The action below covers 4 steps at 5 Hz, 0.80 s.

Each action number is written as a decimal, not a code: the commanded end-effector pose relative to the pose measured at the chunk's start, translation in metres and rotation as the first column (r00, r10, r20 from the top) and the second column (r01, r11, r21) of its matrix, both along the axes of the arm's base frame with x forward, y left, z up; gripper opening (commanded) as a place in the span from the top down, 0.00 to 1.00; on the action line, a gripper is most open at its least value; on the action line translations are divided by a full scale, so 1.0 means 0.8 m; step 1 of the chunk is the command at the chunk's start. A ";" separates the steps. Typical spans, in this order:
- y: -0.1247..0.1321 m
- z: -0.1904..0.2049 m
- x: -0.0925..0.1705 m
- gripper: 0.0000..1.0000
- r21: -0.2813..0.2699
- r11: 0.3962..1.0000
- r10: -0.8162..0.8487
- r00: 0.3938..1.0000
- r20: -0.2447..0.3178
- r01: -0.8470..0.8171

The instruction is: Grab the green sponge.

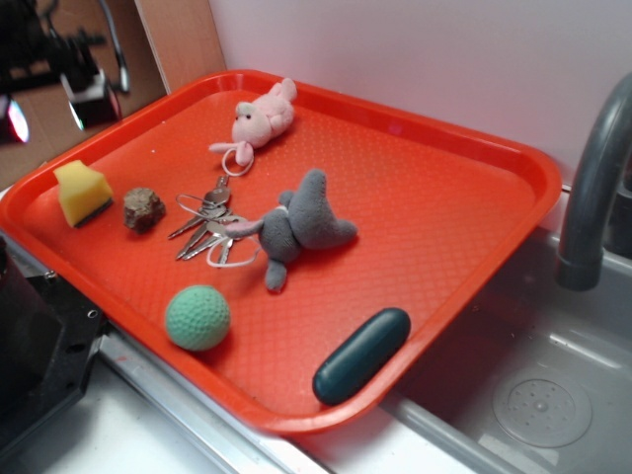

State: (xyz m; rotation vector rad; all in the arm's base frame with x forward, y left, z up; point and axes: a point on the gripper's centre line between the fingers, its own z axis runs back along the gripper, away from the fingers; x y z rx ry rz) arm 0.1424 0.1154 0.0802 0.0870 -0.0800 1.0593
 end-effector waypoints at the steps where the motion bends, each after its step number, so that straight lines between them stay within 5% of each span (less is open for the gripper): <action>1: 0.017 -0.044 0.003 0.00 0.035 0.991 0.126 0.992 -0.001 -0.126; 2: 0.013 -0.074 0.003 0.00 -0.001 0.993 0.121 0.991 -0.062 -0.121; 3: 0.005 -0.085 -0.001 0.38 0.003 0.990 0.141 0.986 -0.084 -0.141; 4: 0.001 -0.079 -0.002 1.00 -0.009 0.989 0.144 0.986 -0.083 -0.145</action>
